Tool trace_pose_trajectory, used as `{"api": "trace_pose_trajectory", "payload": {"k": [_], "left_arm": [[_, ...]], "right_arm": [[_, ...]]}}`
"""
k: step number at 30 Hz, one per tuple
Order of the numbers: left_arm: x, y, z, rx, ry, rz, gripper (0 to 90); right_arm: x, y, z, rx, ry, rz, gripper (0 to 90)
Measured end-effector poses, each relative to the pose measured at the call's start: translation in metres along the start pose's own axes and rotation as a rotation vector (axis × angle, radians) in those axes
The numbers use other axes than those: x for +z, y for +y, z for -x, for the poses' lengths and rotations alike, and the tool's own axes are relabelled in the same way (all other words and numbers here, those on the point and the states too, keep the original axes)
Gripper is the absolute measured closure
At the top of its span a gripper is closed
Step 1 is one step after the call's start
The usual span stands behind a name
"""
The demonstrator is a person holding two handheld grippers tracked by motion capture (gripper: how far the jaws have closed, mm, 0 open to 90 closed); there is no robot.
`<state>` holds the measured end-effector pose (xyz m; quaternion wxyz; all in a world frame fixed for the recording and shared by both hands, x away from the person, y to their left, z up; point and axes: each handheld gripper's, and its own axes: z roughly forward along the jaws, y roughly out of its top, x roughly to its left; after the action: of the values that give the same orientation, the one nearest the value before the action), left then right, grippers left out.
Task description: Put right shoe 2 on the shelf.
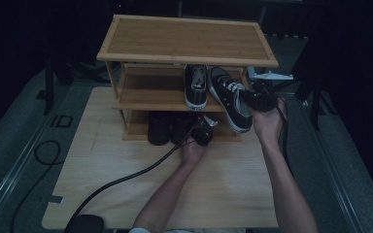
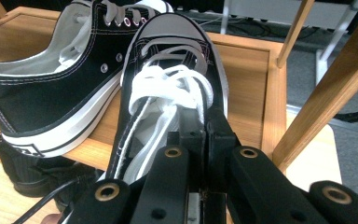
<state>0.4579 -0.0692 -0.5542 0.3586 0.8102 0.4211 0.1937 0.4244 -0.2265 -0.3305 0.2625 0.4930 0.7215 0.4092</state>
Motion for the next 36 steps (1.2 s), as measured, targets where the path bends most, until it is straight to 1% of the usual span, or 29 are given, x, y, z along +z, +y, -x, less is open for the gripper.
{"api": "trace_pose_trajectory", "payload": {"k": [2,5,7,10,11,12,17,18,21,22,23,26,28,31,36], "left_arm": [[0.000,0.000,0.000,0.001,0.006,-0.002,90.0],[0.000,0.000,0.000,0.003,0.003,-0.003,90.0],[0.000,0.000,0.000,-0.001,0.000,0.001,90.0],[0.000,0.000,0.000,-0.002,-0.001,0.001,90.0],[0.000,0.000,0.000,-0.001,-0.002,0.001,90.0],[0.000,0.000,0.000,-0.001,-0.002,0.001,90.0],[0.000,0.000,0.000,-0.002,-0.002,0.002,90.0],[0.000,0.000,0.000,-0.002,-0.002,0.001,90.0],[0.000,0.000,0.000,-0.003,-0.002,0.001,90.0],[0.000,0.000,0.000,-0.003,-0.002,0.002,90.0],[0.000,0.000,0.000,-0.002,-0.001,0.002,90.0],[0.000,0.000,0.000,-0.002,-0.002,0.002,90.0],[0.000,0.000,0.000,-0.001,-0.002,0.002,90.0],[0.000,0.000,0.000,-0.003,-0.002,0.002,90.0],[-0.001,0.000,0.000,0.006,0.010,-0.005,90.0]], "right_arm": [[0.000,-0.001,-0.002,-0.005,-0.023,0.010,88.4],[-0.001,0.000,-0.003,-0.010,-0.030,0.011,88.4],[0.000,0.000,-0.001,-0.005,-0.027,0.009,88.4],[0.001,0.001,-0.001,-0.001,-0.036,0.006,88.4],[0.001,0.002,0.000,0.008,-0.043,0.011,88.4],[0.000,0.002,0.000,0.010,-0.041,0.016,88.4],[0.002,0.003,0.003,0.011,-0.042,-0.005,87.9],[0.002,0.003,0.003,0.014,-0.035,-0.006,87.4],[0.002,0.003,0.003,0.005,-0.026,-0.013,85.2],[0.002,0.003,0.003,-0.001,-0.023,-0.013,82.7],[0.001,0.004,0.004,0.000,-0.024,-0.012,76.0],[-0.002,0.006,0.006,0.004,-0.017,-0.010,70.2],[-0.005,0.007,0.006,0.004,-0.010,0.006,67.2],[-0.012,0.011,0.006,0.006,0.006,0.019,64.9],[-0.019,0.015,0.003,-0.010,0.026,0.031,63.6]]}}
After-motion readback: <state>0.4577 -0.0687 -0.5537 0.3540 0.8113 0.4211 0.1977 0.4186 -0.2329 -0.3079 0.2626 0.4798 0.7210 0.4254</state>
